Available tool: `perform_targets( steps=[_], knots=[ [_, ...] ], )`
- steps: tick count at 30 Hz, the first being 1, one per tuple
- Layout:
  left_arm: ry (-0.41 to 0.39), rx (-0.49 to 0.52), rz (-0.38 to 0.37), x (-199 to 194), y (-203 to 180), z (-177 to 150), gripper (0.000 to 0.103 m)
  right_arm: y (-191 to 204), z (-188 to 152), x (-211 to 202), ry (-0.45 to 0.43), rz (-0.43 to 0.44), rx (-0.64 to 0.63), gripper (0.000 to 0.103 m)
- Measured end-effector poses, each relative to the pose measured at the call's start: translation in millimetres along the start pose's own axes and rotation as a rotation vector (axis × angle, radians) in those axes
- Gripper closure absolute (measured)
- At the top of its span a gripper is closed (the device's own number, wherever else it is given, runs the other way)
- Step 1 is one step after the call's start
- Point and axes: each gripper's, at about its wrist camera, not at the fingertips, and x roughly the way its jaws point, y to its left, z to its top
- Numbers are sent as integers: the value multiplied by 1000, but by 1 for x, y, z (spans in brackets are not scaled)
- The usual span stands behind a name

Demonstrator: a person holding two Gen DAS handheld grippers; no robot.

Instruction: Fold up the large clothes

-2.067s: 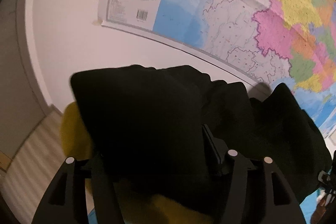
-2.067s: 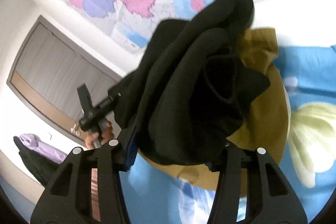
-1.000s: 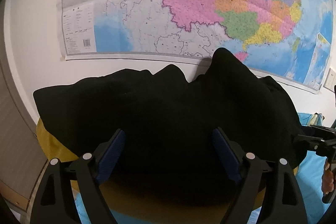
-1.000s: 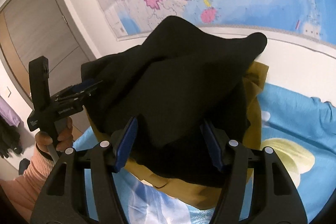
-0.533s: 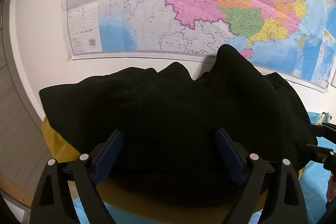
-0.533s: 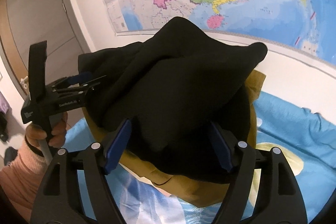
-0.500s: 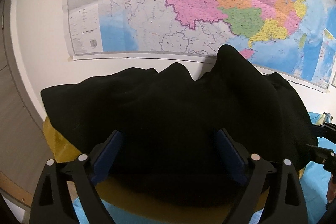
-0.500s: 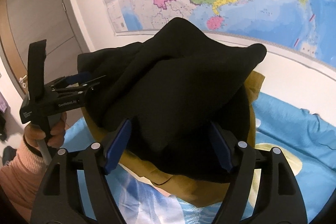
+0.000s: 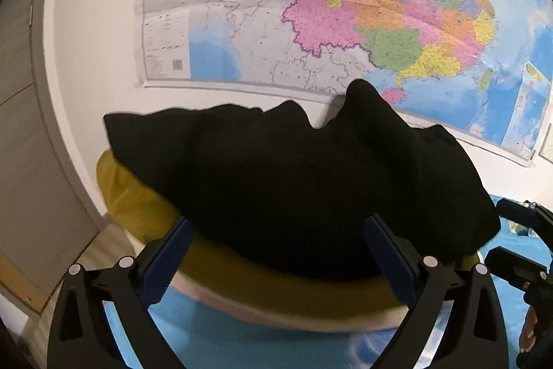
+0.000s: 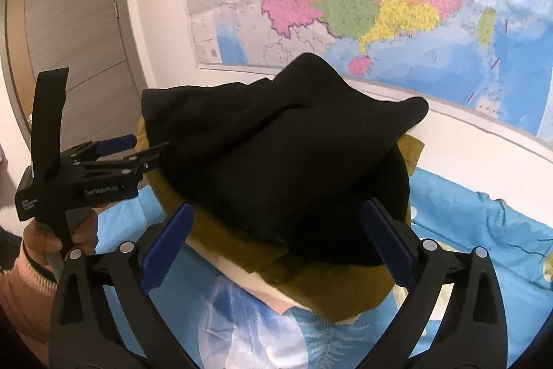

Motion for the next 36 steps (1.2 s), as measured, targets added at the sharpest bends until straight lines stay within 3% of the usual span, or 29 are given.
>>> perform_targets(
  steps=[8, 16, 27, 36],
  knots=[
    [3, 9, 38, -25, -15, -29, 7, 19, -20, -19, -16, -35, -43, 6],
    [31, -7, 19, -38, -29, -53, 7, 27, -41, -28, 2, -33, -45, 6],
    [72, -16, 13, -43, -35, -70, 7, 25, -58, -41, 0, -35, -21, 6],
    [48, 7, 43, -53, -40, -75, 7, 25, -65, -46, 6, -31, -9, 6]
  ],
)
